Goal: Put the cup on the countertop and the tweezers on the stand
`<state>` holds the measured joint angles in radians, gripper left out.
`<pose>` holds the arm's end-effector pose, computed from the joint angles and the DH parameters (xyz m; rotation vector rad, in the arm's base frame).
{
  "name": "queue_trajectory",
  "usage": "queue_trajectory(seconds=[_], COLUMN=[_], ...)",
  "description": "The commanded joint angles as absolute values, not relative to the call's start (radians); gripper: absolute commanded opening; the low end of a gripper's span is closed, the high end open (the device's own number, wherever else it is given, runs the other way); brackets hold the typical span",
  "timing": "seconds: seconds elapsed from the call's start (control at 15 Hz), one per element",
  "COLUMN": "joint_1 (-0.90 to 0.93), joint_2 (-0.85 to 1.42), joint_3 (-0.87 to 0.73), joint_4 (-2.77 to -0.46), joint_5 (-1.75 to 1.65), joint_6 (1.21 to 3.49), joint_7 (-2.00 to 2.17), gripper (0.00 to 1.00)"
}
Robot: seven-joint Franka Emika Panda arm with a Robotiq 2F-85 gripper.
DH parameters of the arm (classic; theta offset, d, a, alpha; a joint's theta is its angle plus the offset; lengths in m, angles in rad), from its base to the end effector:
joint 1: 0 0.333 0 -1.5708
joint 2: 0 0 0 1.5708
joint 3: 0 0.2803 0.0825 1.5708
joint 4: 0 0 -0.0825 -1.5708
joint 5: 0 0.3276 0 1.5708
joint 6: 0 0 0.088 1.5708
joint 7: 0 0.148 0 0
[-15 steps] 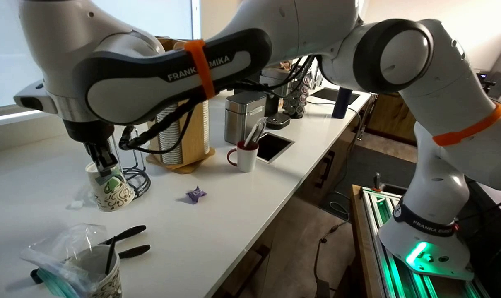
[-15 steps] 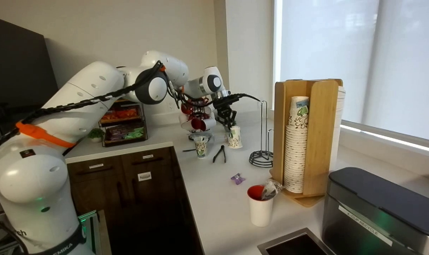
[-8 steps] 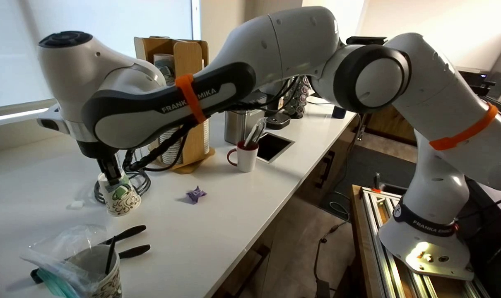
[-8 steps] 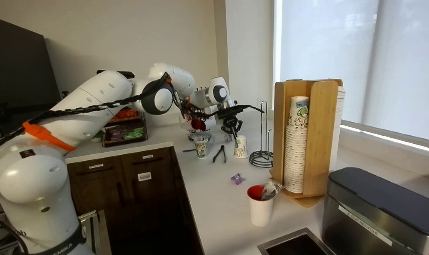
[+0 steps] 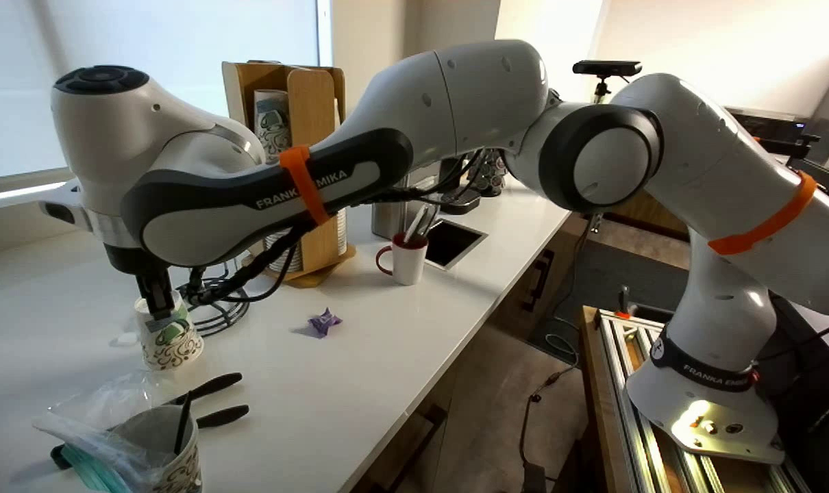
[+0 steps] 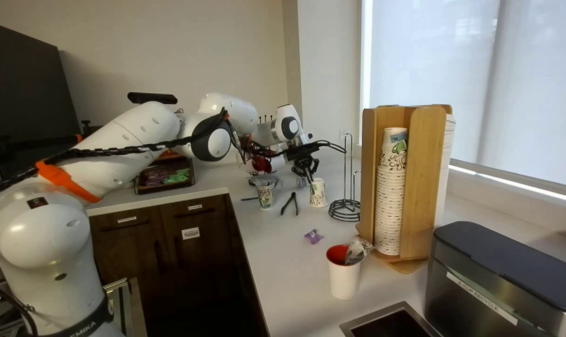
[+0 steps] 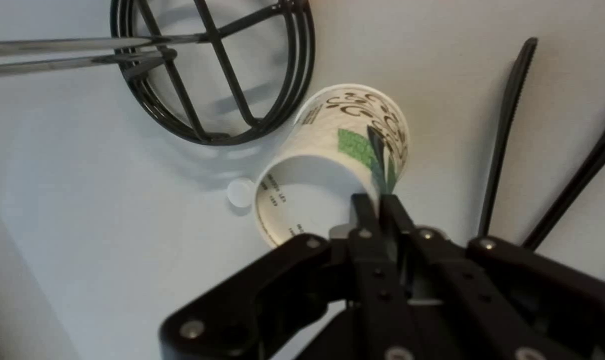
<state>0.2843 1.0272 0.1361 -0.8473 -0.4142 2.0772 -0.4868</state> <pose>0.7018 0.2309 0.2673 2.5050 1.3577 0.2793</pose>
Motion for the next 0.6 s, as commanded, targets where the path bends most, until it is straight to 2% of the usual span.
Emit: queue_trajectory(seconds=[0.0,0.2,0.47,0.53], joint_1=[0.292,0.289,0.24,0.231], joint_2=[1.062,1.05,1.04,1.039], joint_3=[0.161,0.177,0.291,0.31], joint_4=[-0.776,-0.767,-0.753,-0.749], joint_5=[-0.39,-0.38,-0.277,-0.254], joint_6=[2.029,1.978,1.924,1.887], joint_7=[-0.518,-0.509,-0.661,-0.692], gripper=[0.43,0.66,0.96,0.99])
